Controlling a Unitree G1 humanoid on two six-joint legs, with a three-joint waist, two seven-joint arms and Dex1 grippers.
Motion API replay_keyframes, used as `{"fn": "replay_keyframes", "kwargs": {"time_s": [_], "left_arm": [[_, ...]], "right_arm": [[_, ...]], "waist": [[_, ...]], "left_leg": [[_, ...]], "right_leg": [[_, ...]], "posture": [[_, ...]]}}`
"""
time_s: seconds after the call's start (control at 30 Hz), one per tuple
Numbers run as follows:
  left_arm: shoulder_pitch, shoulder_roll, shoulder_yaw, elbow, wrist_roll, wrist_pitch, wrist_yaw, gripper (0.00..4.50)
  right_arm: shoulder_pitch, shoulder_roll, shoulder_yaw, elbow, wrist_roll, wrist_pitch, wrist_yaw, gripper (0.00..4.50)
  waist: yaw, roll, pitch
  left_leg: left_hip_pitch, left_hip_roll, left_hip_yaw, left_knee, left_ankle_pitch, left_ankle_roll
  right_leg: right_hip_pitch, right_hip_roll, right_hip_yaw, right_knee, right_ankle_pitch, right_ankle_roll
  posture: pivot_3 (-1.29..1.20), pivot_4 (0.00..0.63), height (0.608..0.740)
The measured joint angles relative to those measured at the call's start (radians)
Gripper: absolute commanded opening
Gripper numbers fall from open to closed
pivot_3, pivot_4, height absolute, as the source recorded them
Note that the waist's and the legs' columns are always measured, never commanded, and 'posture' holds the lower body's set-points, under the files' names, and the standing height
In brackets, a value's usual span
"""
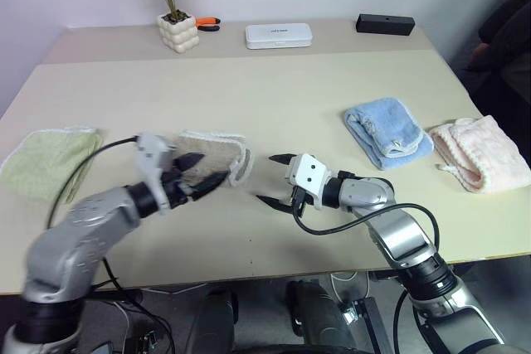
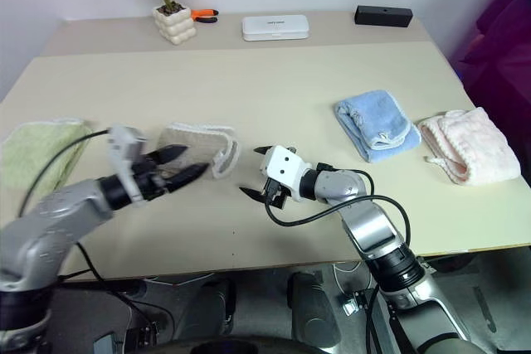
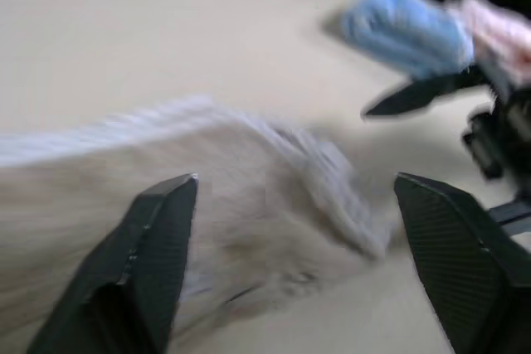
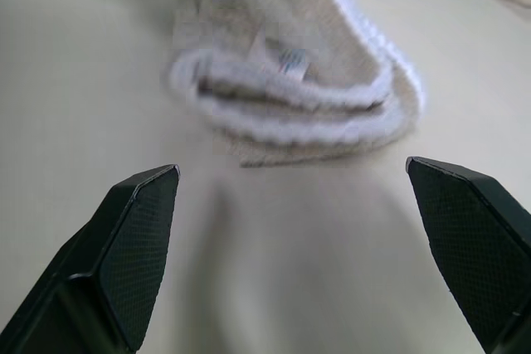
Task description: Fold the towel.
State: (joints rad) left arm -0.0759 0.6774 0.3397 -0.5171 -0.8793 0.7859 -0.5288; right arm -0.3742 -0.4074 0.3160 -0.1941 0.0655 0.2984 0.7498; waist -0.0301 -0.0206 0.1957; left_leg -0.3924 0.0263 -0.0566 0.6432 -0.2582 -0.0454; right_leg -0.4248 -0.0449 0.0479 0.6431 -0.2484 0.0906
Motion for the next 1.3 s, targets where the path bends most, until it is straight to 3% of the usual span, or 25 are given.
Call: {"fn": "replay_keyframes", "kwargs": {"time_s": [0.03,0.17,0.2,0.23,0.57,0.87,0.97,1.2,1.23,1.3], "left_arm": [[0.001,0.0,0.023,-0.002,-0.007,0.001,0.006,2.47],[-0.001,-0.001,0.041,0.028,0.071,-0.03,0.07,0.4],[-0.014,-0.01,0.034,0.044,0.105,-0.04,0.095,0.0],[-0.019,-0.015,0.028,0.053,0.122,-0.048,0.106,0.0],[-0.092,-0.098,-0.306,0.256,0.446,-0.169,0.141,0.0],[-0.076,-0.15,-0.312,0.282,0.5,-0.224,0.125,0.0],[-0.054,-0.187,-0.222,0.252,0.429,-0.218,0.121,0.0],[-0.053,-0.14,0.001,0.221,0.321,-0.154,0.136,0.0],[-0.048,-0.13,0.014,0.22,0.319,-0.149,0.135,0.0],[-0.035,-0.117,0.039,0.22,0.314,-0.141,0.134,0.0]], "right_arm": [[-0.006,0.007,-0.006,0.001,0.004,0.004,-0.004,3.29],[-0.083,0.084,-0.045,0.014,0.052,0.066,-0.031,1.19],[-0.106,0.107,-0.052,0.014,0.067,0.086,-0.038,0.61],[-0.119,0.119,-0.052,0.014,0.074,0.097,-0.04,0.16],[-0.267,0.308,0.069,0.305,0.028,0.2,-0.096,0.07],[-0.255,0.315,0.09,0.392,-0.021,0.206,-0.139,0.07],[-0.23,0.277,0.063,0.329,-0.017,0.181,-0.134,0.84],[-0.176,0.148,-0.033,0.116,0.057,0.259,-0.055,4.24],[-0.167,0.148,-0.046,0.101,0.074,0.288,-0.053,4.48],[-0.155,0.147,-0.066,0.075,0.107,0.339,-0.053,4.48]], "waist": [[0.002,0.0,0.0],[0.003,0.0,0.0],[0.006,0.0,0.0],[0.007,0.0,0.0],[0.009,0.0,0.0],[0.01,0.001,-0.001],[0.011,0.001,-0.001],[0.006,0.001,-0.001],[0.004,0.001,-0.001],[0.002,0.001,-0.001]], "left_leg": [[0.0,0.0,0.0,0.001,0.0,0.0],[0.0,0.0,0.0,0.002,0.0,0.0],[0.0,0.0,0.0,0.002,0.0,0.0],[0.0,0.0,0.0,0.002,0.0,0.0],[0.0,-0.001,0.0,0.001,0.0,0.0],[0.001,-0.001,0.0,0.001,0.0,0.0],[-0.001,-0.001,0.0,0.001,0.0,0.0],[0.0,0.0,0.0,0.001,0.0,0.0],[0.0,0.0,0.0,0.001,0.0,0.0],[0.0,0.0,0.0,0.001,0.0,0.0]], "right_leg": [[0.0,0.0,0.0,0.0,0.0,0.0],[0.0,0.0,0.0,0.001,0.0,-0.001],[0.0,0.0,0.0,0.001,0.0,0.0],[0.0,0.0,0.0,0.001,0.0,0.0],[0.0,0.0,0.0,0.002,0.001,0.001],[-0.001,0.0,0.0,0.003,0.001,0.002],[-0.001,0.0,0.0,0.003,0.002,0.002],[-0.001,0.0,0.0,0.003,0.002,0.003],[-0.001,0.0,0.0,0.003,0.002,0.003],[-0.001,0.0,0.0,0.003,0.002,0.002]], "posture": [[0.0,0.15,0.737],[0.0,0.15,0.737],[0.0,0.15,0.737],[0.0,0.15,0.737],[0.0,0.15,0.737],[0.0,0.15,0.737],[0.0,0.15,0.737],[0.0,0.15,0.737],[0.0,0.15,0.737],[0.0,0.15,0.737]]}}
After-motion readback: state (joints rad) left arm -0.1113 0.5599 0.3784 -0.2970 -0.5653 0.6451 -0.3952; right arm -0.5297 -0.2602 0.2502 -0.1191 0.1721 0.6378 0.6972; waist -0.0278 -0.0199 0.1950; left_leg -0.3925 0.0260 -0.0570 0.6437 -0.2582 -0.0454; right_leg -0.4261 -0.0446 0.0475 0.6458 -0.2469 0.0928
